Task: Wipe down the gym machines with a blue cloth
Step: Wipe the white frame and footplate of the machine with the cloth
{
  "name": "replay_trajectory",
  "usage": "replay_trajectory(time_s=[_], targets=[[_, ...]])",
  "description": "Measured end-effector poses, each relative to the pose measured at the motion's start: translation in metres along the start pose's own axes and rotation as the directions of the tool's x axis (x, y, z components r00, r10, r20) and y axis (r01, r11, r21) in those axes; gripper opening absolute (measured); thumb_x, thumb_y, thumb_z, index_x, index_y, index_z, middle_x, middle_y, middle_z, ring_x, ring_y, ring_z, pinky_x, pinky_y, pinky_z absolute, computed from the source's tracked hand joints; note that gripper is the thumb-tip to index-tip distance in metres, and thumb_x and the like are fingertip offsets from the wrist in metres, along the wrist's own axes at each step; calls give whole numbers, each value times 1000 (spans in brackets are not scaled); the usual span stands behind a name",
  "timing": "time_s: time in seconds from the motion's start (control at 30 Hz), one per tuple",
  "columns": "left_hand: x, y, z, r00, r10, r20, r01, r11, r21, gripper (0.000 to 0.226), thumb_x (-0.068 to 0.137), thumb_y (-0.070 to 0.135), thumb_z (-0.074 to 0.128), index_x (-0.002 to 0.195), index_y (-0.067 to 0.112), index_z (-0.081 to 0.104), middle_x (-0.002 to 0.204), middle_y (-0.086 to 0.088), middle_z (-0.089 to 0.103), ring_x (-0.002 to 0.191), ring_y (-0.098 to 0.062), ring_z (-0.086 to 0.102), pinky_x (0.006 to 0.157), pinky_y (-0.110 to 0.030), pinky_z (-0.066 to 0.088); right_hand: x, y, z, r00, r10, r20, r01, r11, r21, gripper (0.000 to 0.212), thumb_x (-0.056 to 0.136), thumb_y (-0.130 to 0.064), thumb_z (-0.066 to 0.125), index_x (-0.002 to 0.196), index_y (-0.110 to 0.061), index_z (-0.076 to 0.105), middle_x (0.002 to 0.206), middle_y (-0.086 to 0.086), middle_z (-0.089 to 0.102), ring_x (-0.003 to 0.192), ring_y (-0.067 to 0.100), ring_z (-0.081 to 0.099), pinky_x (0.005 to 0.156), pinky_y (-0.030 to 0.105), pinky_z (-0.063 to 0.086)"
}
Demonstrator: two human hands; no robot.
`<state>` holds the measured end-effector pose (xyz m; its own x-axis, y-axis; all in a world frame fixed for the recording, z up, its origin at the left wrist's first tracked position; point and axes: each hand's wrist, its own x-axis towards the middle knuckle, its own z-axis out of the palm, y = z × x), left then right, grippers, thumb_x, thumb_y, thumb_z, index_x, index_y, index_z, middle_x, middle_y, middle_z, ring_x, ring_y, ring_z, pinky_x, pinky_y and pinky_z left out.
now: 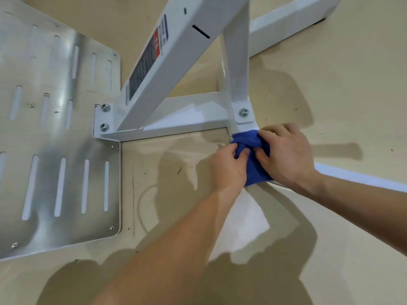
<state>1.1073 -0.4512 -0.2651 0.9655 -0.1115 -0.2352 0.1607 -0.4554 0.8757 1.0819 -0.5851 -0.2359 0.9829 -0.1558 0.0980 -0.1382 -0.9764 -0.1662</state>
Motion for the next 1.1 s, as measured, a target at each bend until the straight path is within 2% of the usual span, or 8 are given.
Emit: replay_trajectory(time_s=[0.2, 0.4, 0.53, 0.63, 0.7, 0.8, 0.97, 1.1], targets=[[19, 7, -50, 993, -115, 38, 121, 971, -206, 14, 91, 25, 65, 89, 12, 71, 80, 5, 74, 78, -18, 69, 77, -37, 56, 2, -38, 3, 975, -151, 164, 85, 932, 353, 79, 90, -25, 62, 157, -26, 20, 143, 7, 46, 123, 26, 49, 97, 33, 41], [53, 4, -111, 952, -117, 284, 152, 983, -106, 29, 84, 20, 53, 97, -3, 64, 93, -26, 67, 83, -27, 62, 90, -59, 52, 46, -80, 13, 959, -203, 199, 70, 848, 525, 74, 87, -16, 65, 153, -26, 33, 131, 12, 51, 117, 25, 51, 92, 23, 36], [63, 18, -163, 891, -126, 436, -66, 914, 400, 31, 90, 29, 54, 97, -1, 60, 87, -9, 58, 86, -26, 54, 86, -41, 47, 85, -105, 28, 986, -147, 83, 92, 881, 465, 57, 88, -11, 54, 143, -26, 47, 122, 12, 52, 103, 30, 56, 85, 33, 46], [57, 17, -201, 824, -191, 533, -385, 501, 775, 31, 101, 36, 43, 105, 12, 62, 115, -4, 63, 108, -27, 57, 95, -39, 46, 119, -114, 50, 993, 51, 102, -83, 937, 340, 47, 100, -26, 42, 146, -24, 39, 135, 12, 46, 117, 34, 49, 90, 35, 42], [50, 12, -225, 796, -240, 555, -446, 387, 807, 33, 101, 38, 42, 120, 19, 62, 124, 1, 63, 114, -23, 58, 96, -38, 47, 122, -123, 72, 977, 88, 194, -117, 983, 144, 55, 103, -34, 33, 154, -19, 23, 152, 15, 34, 136, 37, 34, 109, 43, 34], [47, 4, -251, 818, -200, 539, -420, 432, 798, 34, 101, 37, 45, 129, 25, 61, 128, 7, 63, 116, -16, 57, 98, -30, 45, 107, -147, 104, 977, -28, 212, 6, 995, 103, 63, 104, -39, 28, 159, -16, 8, 164, 16, 14, 150, 36, 10, 122, 47, 10], [58, -24, -268, 898, -123, 423, -310, 505, 805, 30, 99, 33, 47, 123, 26, 65, 120, 6, 67, 110, -18, 60, 96, -35, 48, 99, -177, 111, 908, -351, 230, 339, 936, 90, 62, 103, -45, 32, 158, -25, 13, 165, 8, 11, 151, 32, 8, 123, 45, 9], [71, -44, -269, 886, -136, 443, -354, 417, 837, 32, 98, 36, 44, 124, 30, 62, 122, 7, 66, 108, -17, 61, 94, -36, 50, 126, -141, 111, 922, -322, 213, 327, 945, 13, 61, 100, -47, 32, 156, -27, 19, 164, 6, 16, 151, 28, 13, 121, 42, 16]])
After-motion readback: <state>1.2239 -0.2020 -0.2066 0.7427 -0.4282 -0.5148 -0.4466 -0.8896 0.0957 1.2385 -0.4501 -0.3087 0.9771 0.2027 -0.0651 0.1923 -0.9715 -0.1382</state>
